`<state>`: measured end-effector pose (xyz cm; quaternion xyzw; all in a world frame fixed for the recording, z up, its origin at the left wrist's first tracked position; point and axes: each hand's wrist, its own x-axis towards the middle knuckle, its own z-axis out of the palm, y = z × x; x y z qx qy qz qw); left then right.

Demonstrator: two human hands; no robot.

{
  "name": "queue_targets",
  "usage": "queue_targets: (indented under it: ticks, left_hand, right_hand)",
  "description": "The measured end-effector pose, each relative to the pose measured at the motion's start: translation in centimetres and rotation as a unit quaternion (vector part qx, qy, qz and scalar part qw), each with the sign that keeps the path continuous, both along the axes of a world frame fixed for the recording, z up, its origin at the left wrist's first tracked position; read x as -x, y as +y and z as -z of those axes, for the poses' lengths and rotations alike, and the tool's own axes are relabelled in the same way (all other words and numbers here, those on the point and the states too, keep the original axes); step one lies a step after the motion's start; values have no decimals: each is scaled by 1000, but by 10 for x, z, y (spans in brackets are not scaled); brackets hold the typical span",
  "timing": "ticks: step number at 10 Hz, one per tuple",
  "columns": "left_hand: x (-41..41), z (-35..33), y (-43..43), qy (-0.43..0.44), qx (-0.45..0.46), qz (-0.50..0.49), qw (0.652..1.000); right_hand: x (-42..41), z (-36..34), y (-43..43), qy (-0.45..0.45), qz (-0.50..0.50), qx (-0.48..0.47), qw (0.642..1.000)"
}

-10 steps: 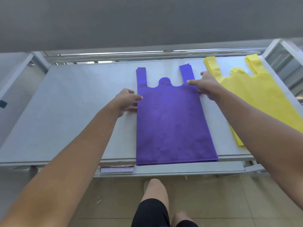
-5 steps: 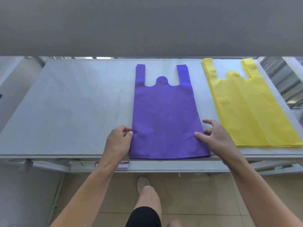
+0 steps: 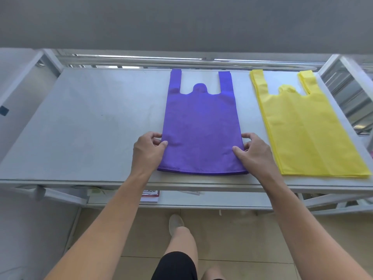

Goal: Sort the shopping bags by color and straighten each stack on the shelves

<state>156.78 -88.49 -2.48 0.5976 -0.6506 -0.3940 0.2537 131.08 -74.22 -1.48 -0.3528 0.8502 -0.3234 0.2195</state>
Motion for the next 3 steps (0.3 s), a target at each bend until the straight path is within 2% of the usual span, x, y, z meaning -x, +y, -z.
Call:
queue_targets:
  ticks: [3]
  left_hand:
    - [-5,-11,5,-10,20,11,1000]
  right_hand:
    - [-7,1,5,50,-10,32,998]
